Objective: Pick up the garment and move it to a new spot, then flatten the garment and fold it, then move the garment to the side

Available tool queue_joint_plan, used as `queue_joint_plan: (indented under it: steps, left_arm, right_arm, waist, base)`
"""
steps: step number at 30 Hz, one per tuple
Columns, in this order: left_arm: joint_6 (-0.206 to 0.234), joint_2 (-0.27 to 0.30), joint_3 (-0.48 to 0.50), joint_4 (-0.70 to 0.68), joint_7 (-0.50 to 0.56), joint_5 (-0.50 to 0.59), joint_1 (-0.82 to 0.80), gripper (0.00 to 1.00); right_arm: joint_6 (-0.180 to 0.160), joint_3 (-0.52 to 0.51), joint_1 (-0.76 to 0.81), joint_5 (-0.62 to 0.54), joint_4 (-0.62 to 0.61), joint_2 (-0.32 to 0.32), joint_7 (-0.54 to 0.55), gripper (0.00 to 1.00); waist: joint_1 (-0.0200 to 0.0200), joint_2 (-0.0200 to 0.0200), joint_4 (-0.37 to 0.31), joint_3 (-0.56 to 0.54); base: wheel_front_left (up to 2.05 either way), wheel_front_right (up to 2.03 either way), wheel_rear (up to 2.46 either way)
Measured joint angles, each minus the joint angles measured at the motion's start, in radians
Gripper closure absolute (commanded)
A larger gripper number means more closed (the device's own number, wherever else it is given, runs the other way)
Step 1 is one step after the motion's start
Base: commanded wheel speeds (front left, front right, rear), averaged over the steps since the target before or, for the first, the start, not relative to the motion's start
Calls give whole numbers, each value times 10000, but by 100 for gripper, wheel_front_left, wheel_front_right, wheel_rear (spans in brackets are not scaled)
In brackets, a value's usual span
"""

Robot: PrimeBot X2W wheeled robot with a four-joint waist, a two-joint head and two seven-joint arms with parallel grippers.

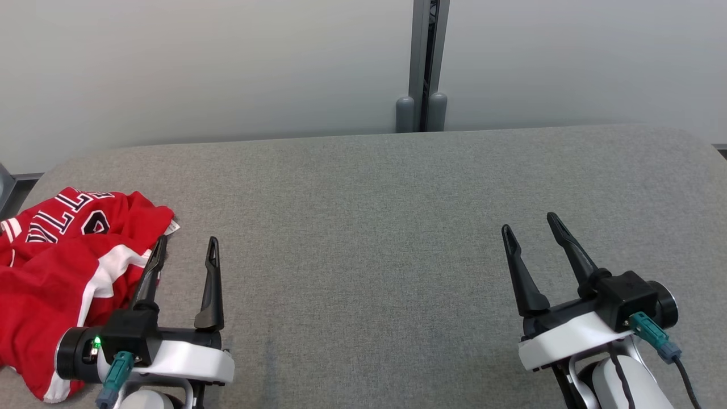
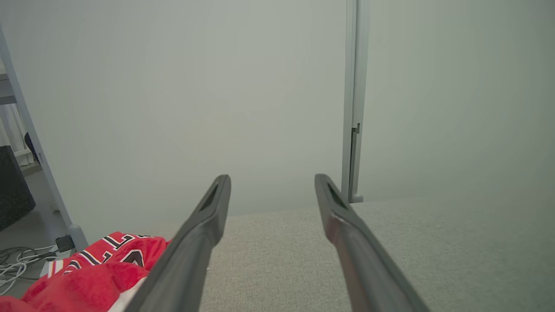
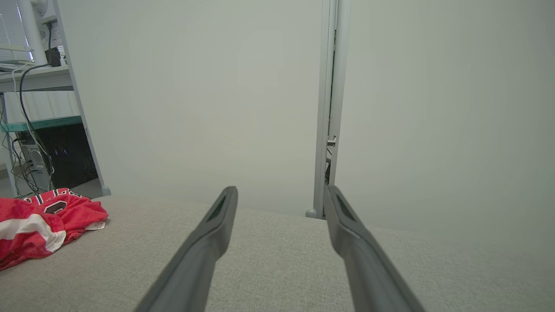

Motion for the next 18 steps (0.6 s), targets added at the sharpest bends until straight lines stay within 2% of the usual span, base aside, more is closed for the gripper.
queue_joint_plan:
  steps: [18]
  left_arm:
    - [-44, 0, -52, 123, -13, 67, -17, 0]
  right_arm:
    - [0, 21, 5, -69, 0, -4, -38, 0]
  waist:
    - [-1, 0, 71, 28]
  base:
    - [0, 0, 0]
